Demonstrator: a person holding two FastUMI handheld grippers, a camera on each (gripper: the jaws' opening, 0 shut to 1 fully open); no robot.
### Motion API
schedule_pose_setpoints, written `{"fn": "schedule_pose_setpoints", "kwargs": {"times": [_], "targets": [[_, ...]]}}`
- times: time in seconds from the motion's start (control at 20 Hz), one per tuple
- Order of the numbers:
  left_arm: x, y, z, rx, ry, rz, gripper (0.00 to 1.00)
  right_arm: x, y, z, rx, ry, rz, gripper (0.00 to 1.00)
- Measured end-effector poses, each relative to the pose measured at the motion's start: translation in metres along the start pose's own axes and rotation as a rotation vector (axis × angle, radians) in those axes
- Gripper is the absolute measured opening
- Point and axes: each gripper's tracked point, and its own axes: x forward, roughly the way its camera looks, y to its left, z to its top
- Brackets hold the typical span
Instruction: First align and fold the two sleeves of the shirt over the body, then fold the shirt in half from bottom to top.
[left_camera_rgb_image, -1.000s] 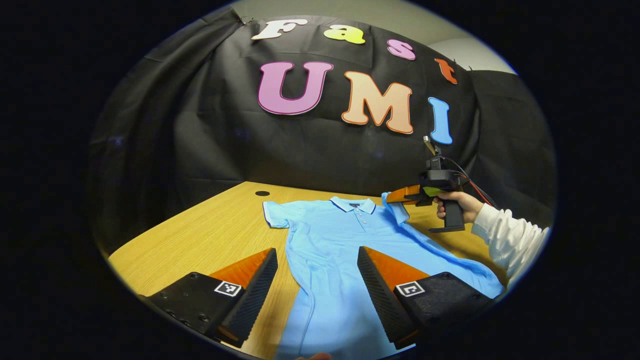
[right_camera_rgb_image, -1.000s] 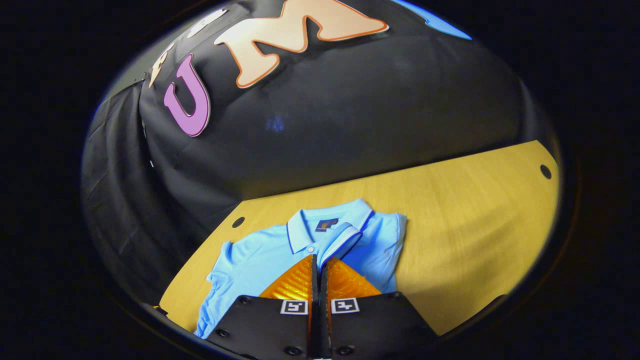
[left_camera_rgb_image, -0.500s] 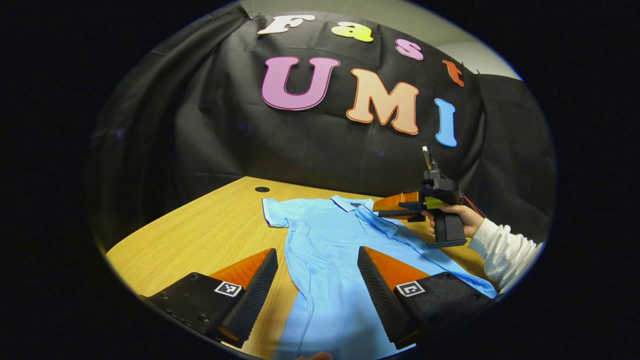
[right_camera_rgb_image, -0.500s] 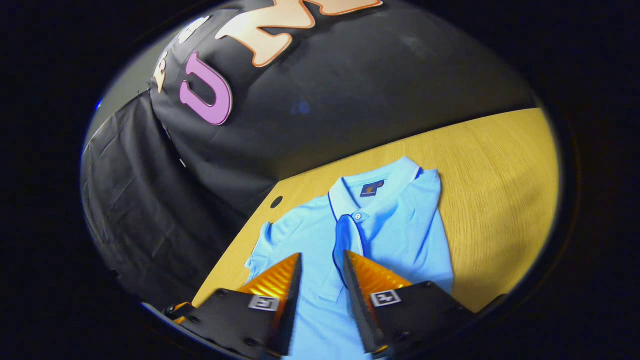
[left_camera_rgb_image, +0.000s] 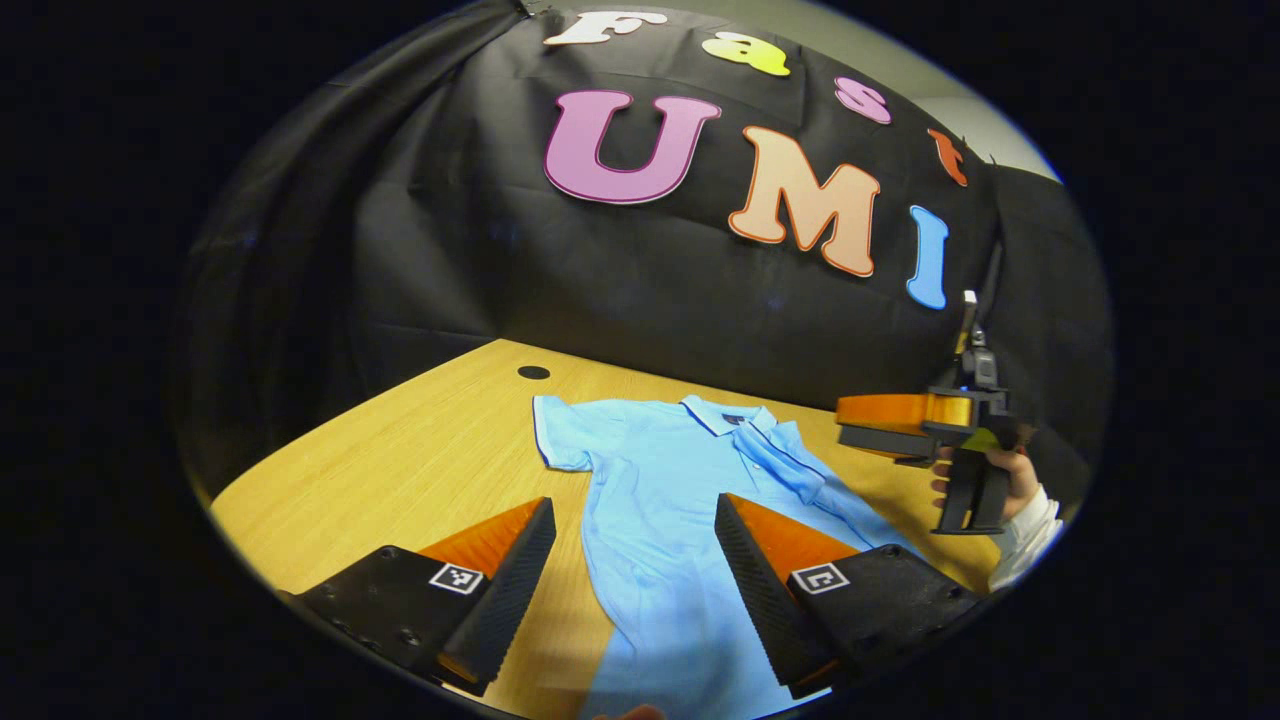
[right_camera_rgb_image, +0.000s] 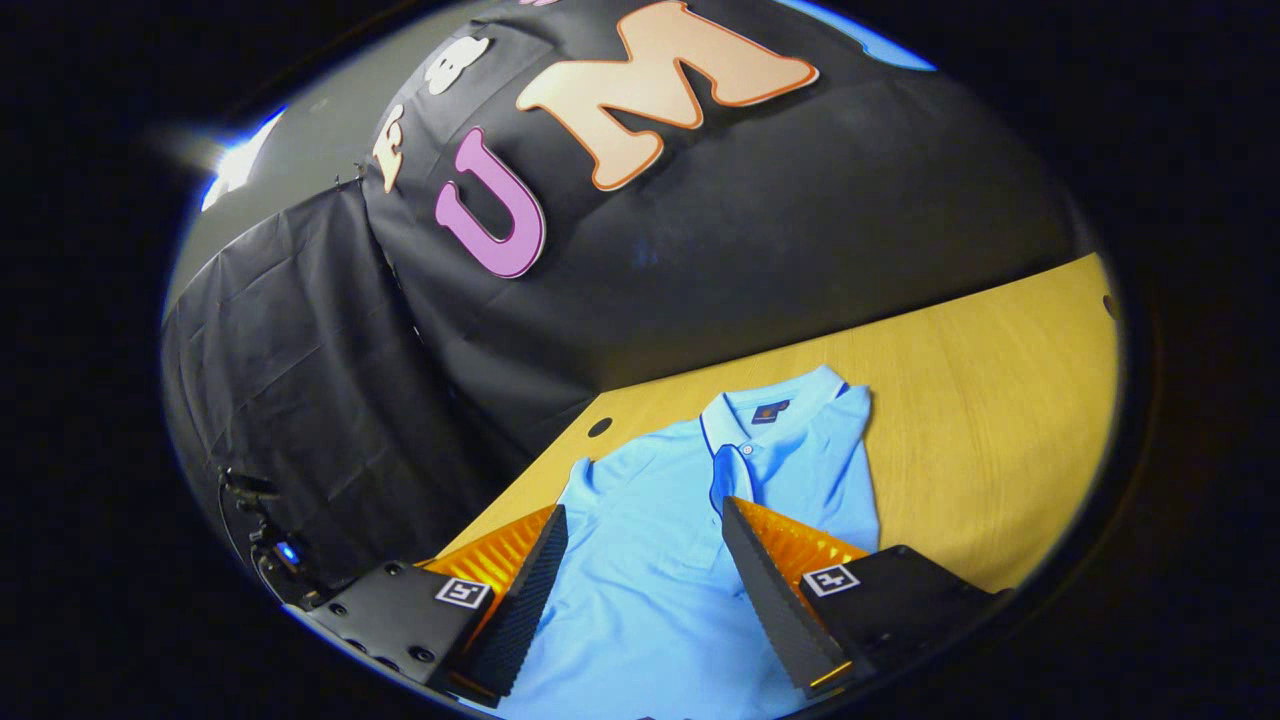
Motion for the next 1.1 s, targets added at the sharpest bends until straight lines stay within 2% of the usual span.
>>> {"fn": "schedule_pose_setpoints", "kwargs": {"times": [0.2,0.55,0.7,0.75,0.8,0.85,1.1], "targets": [[0.045,0.024,0.021,0.074,0.039,0.006,0.95,-0.054,0.0,0.003,-0.05,-0.07,-0.024,0.97],[0.137,0.063,0.025,0.092,0.159,0.031,0.95,-0.139,-0.002,0.007,-0.124,-0.198,-0.104,0.97],[0.169,0.084,0.019,0.081,0.213,0.077,0.95,-0.166,0.002,0.014,-0.134,-0.257,-0.128,0.97],[0.175,0.085,0.016,0.065,0.229,0.082,0.95,-0.175,0.002,0.015,-0.132,-0.271,-0.138,0.97],[0.182,0.089,0.012,0.058,0.249,0.083,0.95,-0.183,0.001,0.014,-0.131,-0.279,-0.15,0.92],[0.189,0.094,0.007,0.06,0.262,0.093,0.95,-0.192,-0.001,0.014,-0.131,-0.287,-0.163,0.97],[0.199,0.096,-0.018,0.077,0.339,0.092,0.94,-0.225,-0.011,0.01,-0.12,-0.347,-0.221,0.97]]}}
